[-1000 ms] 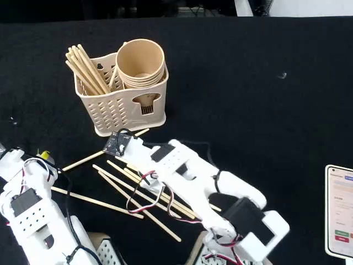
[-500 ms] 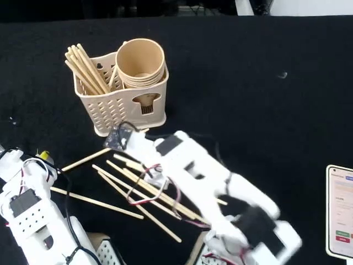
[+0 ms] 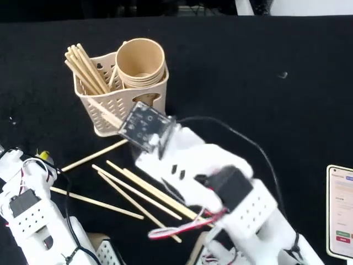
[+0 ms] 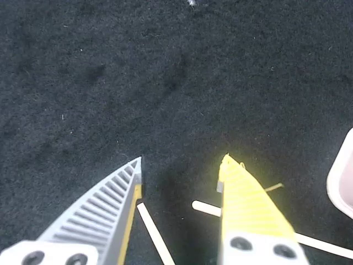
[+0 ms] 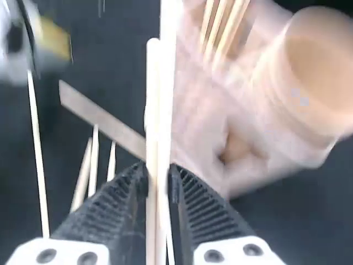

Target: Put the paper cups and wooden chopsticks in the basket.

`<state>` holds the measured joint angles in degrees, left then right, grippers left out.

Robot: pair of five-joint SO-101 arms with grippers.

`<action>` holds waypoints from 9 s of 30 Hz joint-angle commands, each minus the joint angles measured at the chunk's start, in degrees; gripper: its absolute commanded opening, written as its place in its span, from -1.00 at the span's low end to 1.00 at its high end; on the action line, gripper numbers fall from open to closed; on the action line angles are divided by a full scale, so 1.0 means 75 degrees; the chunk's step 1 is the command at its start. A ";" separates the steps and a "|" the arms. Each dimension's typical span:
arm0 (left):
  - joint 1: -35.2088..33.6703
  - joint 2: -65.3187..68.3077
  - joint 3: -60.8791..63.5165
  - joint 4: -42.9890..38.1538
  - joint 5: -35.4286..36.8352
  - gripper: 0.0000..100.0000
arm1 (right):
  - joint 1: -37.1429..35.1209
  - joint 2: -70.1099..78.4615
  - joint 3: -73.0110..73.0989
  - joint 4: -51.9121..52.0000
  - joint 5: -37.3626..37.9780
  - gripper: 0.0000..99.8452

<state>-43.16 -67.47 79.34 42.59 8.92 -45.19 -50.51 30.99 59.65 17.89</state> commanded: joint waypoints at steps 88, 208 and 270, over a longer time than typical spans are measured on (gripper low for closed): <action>-0.0064 -0.0047 -0.0053 -0.0094 0.0047 -0.55 | 0.0164 0.6476 0.1870 -0.1242 0.1289 -0.86; -0.0064 -0.0047 -0.0053 -0.0117 0.0047 -0.55 | -0.0082 0.4952 0.3007 -0.1852 0.1641 -0.87; -0.0064 -0.0047 -0.0053 -0.0105 0.0047 -0.55 | 0.0551 0.3663 -0.1307 -0.8381 -0.1231 -0.98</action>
<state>-43.16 -67.47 79.34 42.59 8.92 -42.55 -27.56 21.49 1.54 6.99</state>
